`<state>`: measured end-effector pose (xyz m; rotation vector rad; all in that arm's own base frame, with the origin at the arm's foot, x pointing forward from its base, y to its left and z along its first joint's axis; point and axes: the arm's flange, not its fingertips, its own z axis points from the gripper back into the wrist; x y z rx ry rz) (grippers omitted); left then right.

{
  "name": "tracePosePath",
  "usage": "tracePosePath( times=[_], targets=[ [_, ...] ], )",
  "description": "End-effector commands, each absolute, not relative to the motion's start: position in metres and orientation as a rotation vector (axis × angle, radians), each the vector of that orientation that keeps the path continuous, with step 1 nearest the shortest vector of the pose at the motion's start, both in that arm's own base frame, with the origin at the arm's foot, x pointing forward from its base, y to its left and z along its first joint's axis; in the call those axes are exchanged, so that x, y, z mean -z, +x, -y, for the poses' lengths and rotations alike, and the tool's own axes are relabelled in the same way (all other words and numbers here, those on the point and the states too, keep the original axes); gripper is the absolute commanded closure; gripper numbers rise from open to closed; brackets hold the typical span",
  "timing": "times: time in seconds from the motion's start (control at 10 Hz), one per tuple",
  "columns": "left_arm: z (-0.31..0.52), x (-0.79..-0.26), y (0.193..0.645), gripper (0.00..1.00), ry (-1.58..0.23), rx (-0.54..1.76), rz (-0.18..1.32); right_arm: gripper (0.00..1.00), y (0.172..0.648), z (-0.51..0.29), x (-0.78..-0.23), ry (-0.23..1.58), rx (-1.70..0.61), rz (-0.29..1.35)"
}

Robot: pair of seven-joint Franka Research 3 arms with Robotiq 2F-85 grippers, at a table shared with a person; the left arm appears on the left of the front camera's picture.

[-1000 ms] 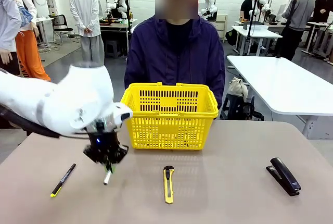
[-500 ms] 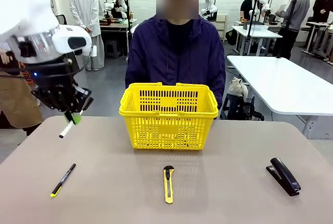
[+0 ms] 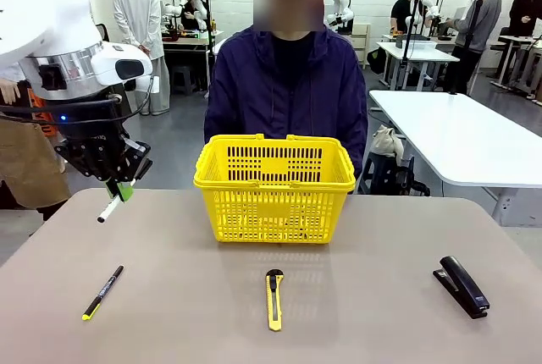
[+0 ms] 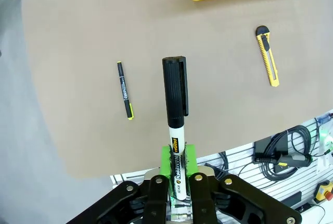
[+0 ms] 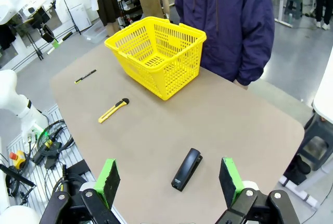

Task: Place the items the person wants into the basket.
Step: Pick up the item the person points to and place it in the Market Basket.

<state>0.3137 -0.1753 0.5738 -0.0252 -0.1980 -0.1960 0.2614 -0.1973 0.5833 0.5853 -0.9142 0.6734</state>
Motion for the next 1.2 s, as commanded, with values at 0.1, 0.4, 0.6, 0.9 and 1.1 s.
tracePosePath(
  times=[0.1, 0.4, 0.6, 0.9, 1.1],
  targets=[
    [0.176, -0.578, 0.310, 1.00, -0.030, 0.200, 0.209, 0.00, 0.263, 0.198, -0.583, 0.600, -0.682, 0.942],
    [0.176, -0.577, 0.311, 0.88, -0.025, 0.198, 0.207, 0.00, 0.263, 0.198, -0.583, 0.600, -0.682, 0.942],
    [0.225, -0.580, 0.375, 0.88, -0.029, 0.460, 0.187, 0.00, 0.263, 0.198, -0.583, 0.600, -0.682, 0.942],
    [0.300, -0.586, 0.460, 0.88, 0.062, 0.730, 0.188, 0.00, 0.263, 0.198, -0.583, 0.600, -0.682, 0.942],
    [0.346, -0.590, 0.507, 0.88, 0.126, 0.861, 0.184, 0.00, 0.263, 0.198, -0.583, 0.600, -0.682, 0.942]
  ],
)
